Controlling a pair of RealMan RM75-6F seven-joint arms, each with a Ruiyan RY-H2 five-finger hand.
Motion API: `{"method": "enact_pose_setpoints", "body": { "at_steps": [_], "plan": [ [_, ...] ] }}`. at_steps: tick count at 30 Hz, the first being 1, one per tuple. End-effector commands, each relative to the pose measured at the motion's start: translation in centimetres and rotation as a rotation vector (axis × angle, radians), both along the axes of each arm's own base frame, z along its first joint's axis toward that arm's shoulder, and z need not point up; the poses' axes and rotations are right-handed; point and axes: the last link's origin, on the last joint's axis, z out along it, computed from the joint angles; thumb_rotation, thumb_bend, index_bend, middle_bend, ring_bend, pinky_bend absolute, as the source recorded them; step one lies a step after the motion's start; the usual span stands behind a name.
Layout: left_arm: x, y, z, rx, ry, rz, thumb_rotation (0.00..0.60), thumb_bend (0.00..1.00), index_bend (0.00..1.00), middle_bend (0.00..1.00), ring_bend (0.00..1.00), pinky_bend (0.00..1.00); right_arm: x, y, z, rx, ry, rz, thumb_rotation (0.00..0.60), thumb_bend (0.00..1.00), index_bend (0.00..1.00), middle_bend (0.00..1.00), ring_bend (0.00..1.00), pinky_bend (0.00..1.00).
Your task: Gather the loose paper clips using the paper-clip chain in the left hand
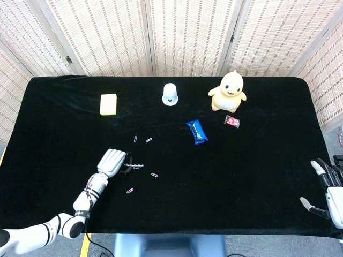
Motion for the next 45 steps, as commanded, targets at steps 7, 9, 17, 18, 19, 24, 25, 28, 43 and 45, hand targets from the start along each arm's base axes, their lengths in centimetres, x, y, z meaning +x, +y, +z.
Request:
{"method": "enact_pose_setpoints", "body": {
  "at_steps": [7, 9, 17, 18, 19, 24, 25, 28, 43, 45],
  "plan": [
    [1.9, -2.8, 0.3, -0.004, -0.023, -0.037, 0.6, 0.42, 0.75, 1.0, 1.0, 1.0, 0.1, 0.6, 0.7, -0.025, -0.017, 0.023, 0.6, 0.24, 0.02, 0.06, 0.09, 0.0],
    [2.3, -3.3, 0.0, -0.014, -0.018, -0.045, 0.6, 0.42, 0.75, 1.0, 1.0, 1.0, 0.2, 0.9, 0.8, -0.03, -0.019, 0.031, 0.6, 0.24, 0.02, 0.06, 0.09, 0.0],
    [2.7, -3.6, -1.3, -0.032, 0.013, -0.043, 0.6, 0.43, 0.75, 1.0, 1.0, 1.0, 0.4, 1.8, 1.3, -0.027, -0.04, 0.066, 0.6, 0.23, 0.02, 0.06, 0.09, 0.0],
    [2.7, -3.6, -1.3, -0.032, 0.016, -0.041, 0.6, 0.43, 0.75, 1.0, 1.0, 1.0, 0.4, 2.0, 1.4, -0.022, -0.049, 0.073, 0.6, 0.24, 0.02, 0.06, 0.09, 0.0],
    [2.7, -3.5, -1.2, -0.031, 0.018, -0.04, 0.6, 0.43, 0.75, 1.0, 1.0, 1.0, 0.5, 2.2, 1.5, -0.018, -0.059, 0.08, 0.6, 0.24, 0.02, 0.06, 0.09, 0.0],
    [2.8, -3.1, -1.3, -0.037, 0.005, -0.038, 0.6, 0.43, 0.75, 1.0, 1.0, 1.0, 0.7, 3.4, 2.2, -0.025, -0.089, 0.13, 0.6, 0.24, 0.02, 0.06, 0.09, 0.0],
    [2.9, -3.1, -1.5, -0.043, 0.004, -0.039, 0.6, 0.43, 0.75, 1.0, 1.0, 1.0, 0.8, 3.6, 2.3, -0.025, -0.093, 0.139, 0.6, 0.24, 0.02, 0.06, 0.09, 0.0],
    [2.9, -3.0, -1.9, -0.061, 0.006, -0.041, 0.6, 0.43, 0.75, 1.0, 1.0, 1.0, 0.9, 4.0, 2.5, -0.029, -0.102, 0.159, 0.6, 0.24, 0.02, 0.06, 0.09, 0.0],
    [3.7, -1.6, -3.3, -0.074, 0.01, -0.045, 0.6, 0.43, 0.75, 1.0, 1.0, 1.0, 0.6, 5.0, 3.1, -0.034, -0.132, 0.183, 0.6, 0.24, 0.02, 0.07, 0.09, 0.0],
    [3.7, -1.7, -3.0, -0.07, 0.011, -0.048, 0.6, 0.43, 0.75, 1.0, 1.0, 1.0, 0.5, 5.0, 3.1, -0.032, -0.131, 0.18, 0.6, 0.24, 0.02, 0.07, 0.09, 0.0]
  ]
}}
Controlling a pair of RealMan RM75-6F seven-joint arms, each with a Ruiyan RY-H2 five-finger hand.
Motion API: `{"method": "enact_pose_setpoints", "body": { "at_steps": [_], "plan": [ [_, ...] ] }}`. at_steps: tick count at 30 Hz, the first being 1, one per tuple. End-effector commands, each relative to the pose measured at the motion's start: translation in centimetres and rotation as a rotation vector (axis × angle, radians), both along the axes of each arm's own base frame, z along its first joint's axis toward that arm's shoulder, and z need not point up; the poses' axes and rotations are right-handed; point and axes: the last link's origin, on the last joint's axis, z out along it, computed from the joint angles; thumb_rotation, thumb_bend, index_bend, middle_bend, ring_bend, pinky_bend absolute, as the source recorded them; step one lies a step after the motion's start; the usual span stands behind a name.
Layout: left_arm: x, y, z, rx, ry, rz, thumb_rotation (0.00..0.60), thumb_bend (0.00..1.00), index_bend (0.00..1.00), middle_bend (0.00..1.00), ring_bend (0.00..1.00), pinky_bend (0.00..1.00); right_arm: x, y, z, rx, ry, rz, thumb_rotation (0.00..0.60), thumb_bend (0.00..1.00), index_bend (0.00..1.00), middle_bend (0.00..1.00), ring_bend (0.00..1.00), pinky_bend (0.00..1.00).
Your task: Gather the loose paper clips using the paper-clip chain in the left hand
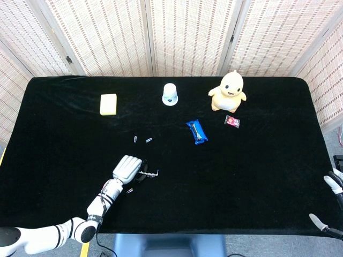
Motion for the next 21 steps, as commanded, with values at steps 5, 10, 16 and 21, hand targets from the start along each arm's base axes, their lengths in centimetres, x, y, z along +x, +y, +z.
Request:
{"method": "enact_pose_setpoints", "body": {
  "at_steps": [5, 10, 16, 21],
  "plan": [
    [-0.4, -0.8, 1.3, 0.03, 0.0, -0.012, 0.6, 0.43, 0.75, 1.0, 1.0, 1.0, -0.1, -0.5, -0.3, 0.018, 0.006, -0.007, 0.6, 0.24, 0.02, 0.07, 0.09, 0.0],
    [-1.1, -2.2, 2.6, 0.05, -0.002, -0.009, 0.6, 0.43, 0.75, 1.0, 1.0, 1.0, 0.0, -0.9, -0.6, 0.039, 0.015, -0.01, 0.6, 0.24, 0.02, 0.07, 0.09, 0.0],
    [-2.4, -3.9, 3.7, 0.071, -0.004, 0.026, 0.6, 0.43, 0.75, 1.0, 1.0, 1.0, 0.3, -1.1, -1.0, 0.057, 0.026, 0.001, 0.6, 0.23, 0.02, 0.07, 0.09, 0.0],
    [-3.8, -5.1, 3.9, 0.083, 0.011, 0.054, 0.6, 0.43, 0.75, 1.0, 1.0, 1.0, 0.5, -1.1, -1.1, 0.061, 0.033, 0.013, 0.6, 0.23, 0.02, 0.07, 0.09, 0.0]
  ]
}}
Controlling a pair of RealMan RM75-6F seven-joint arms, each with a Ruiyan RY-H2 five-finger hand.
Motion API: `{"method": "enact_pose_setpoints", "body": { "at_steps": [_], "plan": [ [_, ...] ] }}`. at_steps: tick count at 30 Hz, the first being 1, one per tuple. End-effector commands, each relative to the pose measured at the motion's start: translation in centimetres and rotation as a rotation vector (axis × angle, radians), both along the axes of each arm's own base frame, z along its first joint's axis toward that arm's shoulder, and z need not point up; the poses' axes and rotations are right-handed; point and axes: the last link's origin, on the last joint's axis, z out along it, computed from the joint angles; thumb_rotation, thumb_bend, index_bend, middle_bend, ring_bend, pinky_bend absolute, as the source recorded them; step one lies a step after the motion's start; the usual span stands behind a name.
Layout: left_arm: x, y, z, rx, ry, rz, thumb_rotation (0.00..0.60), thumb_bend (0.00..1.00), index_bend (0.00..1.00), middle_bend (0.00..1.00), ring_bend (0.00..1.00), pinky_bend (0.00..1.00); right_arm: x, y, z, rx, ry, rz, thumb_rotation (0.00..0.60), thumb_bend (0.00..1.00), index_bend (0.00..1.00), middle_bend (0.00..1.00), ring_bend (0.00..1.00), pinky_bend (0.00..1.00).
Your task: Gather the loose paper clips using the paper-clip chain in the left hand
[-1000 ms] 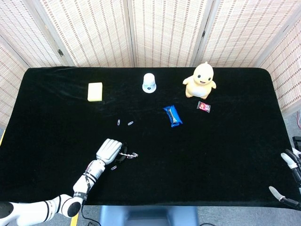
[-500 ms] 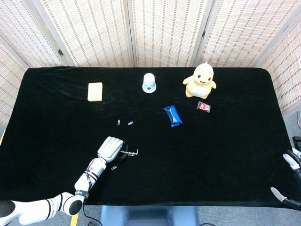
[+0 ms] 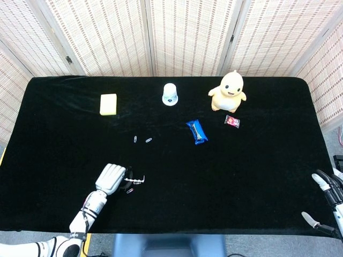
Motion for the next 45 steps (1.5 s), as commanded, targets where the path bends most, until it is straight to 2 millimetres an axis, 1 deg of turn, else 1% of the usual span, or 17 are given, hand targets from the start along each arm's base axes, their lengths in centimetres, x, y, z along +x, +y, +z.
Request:
{"method": "enact_pose_setpoints", "body": {
  "at_steps": [1, 8, 17, 23, 32, 45],
  "plan": [
    [-0.7, -0.5, 0.1, 0.008, 0.008, 0.012, 0.6, 0.43, 0.75, 1.0, 1.0, 1.0, 0.1, 0.1, -0.1, 0.001, 0.003, 0.007, 0.6, 0.24, 0.02, 0.07, 0.09, 0.0],
    [-2.3, -1.4, 0.6, 0.027, 0.012, 0.049, 0.6, 0.43, 0.75, 1.0, 1.0, 1.0, 0.3, 0.3, -0.3, 0.003, 0.01, 0.016, 0.6, 0.24, 0.02, 0.07, 0.09, 0.0],
    [-3.3, -2.4, 1.3, 0.043, 0.003, 0.065, 0.6, 0.43, 0.75, 1.0, 1.0, 1.0, 0.5, 0.3, -0.7, 0.015, 0.024, 0.023, 0.6, 0.24, 0.02, 0.07, 0.09, 0.0],
    [-3.3, -3.1, 1.2, 0.041, -0.007, 0.061, 0.6, 0.43, 0.75, 1.0, 1.0, 1.0, 0.5, 0.2, -0.9, 0.025, 0.027, 0.023, 0.6, 0.24, 0.02, 0.07, 0.09, 0.0],
    [-3.6, -3.8, 0.8, 0.038, -0.003, 0.063, 0.6, 0.43, 0.75, 1.0, 1.0, 1.0, 0.8, 0.7, -1.0, 0.026, 0.034, 0.042, 0.6, 0.23, 0.02, 0.07, 0.09, 0.0],
    [-3.8, -4.1, -0.2, 0.041, 0.019, 0.055, 0.6, 0.43, 0.75, 1.0, 1.0, 1.0, 1.0, 1.5, -1.1, 0.018, 0.042, 0.072, 0.6, 0.24, 0.02, 0.07, 0.09, 0.0]
  ]
}}
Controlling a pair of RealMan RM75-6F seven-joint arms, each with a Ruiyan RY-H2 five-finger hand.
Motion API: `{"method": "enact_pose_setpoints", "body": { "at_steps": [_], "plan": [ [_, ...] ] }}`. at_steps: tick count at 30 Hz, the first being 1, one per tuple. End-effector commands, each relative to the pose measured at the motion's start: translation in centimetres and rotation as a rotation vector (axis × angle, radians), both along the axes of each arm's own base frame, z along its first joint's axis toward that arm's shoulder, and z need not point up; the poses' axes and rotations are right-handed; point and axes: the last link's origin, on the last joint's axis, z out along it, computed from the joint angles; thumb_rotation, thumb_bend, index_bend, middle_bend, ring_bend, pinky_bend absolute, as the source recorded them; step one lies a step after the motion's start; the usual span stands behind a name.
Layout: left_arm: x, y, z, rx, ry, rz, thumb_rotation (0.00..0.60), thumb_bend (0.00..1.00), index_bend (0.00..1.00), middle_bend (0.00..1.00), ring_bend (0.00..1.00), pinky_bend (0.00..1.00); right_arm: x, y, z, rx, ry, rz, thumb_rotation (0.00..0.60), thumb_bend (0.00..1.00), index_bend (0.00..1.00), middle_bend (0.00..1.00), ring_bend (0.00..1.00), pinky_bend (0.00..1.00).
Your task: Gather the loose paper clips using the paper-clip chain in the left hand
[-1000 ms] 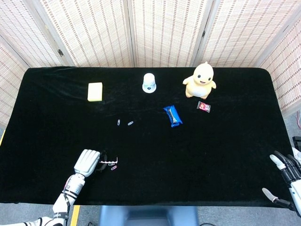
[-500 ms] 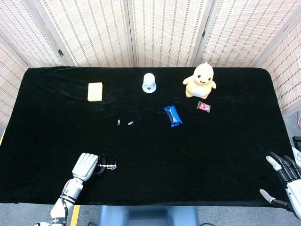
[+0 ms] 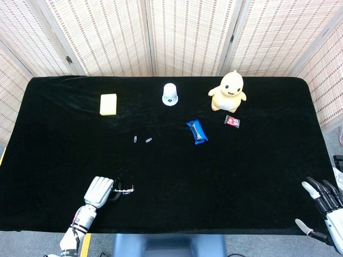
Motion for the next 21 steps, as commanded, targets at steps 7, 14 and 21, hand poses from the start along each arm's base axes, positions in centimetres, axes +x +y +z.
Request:
{"method": "enact_pose_setpoints", "body": {
  "at_steps": [7, 14, 21],
  "plan": [
    [1.0, 1.1, 1.4, 0.057, -0.019, -0.028, 0.6, 0.43, 0.75, 1.0, 1.0, 1.0, -0.1, 0.2, 0.2, -0.006, -0.006, 0.004, 0.6, 0.24, 0.02, 0.07, 0.09, 0.0],
    [2.0, 5.6, 3.0, 0.073, -0.053, -0.012, 0.6, 0.43, 0.75, 1.0, 1.0, 1.0, -0.3, -0.3, 0.3, -0.005, -0.015, -0.013, 0.6, 0.24, 0.02, 0.07, 0.09, 0.0],
    [3.0, 10.1, 3.1, 0.03, -0.084, -0.019, 0.6, 0.43, 0.75, 1.0, 1.0, 1.0, -0.6, -1.2, 0.2, -0.004, -0.022, -0.055, 0.6, 0.24, 0.02, 0.07, 0.09, 0.0]
  ]
}}
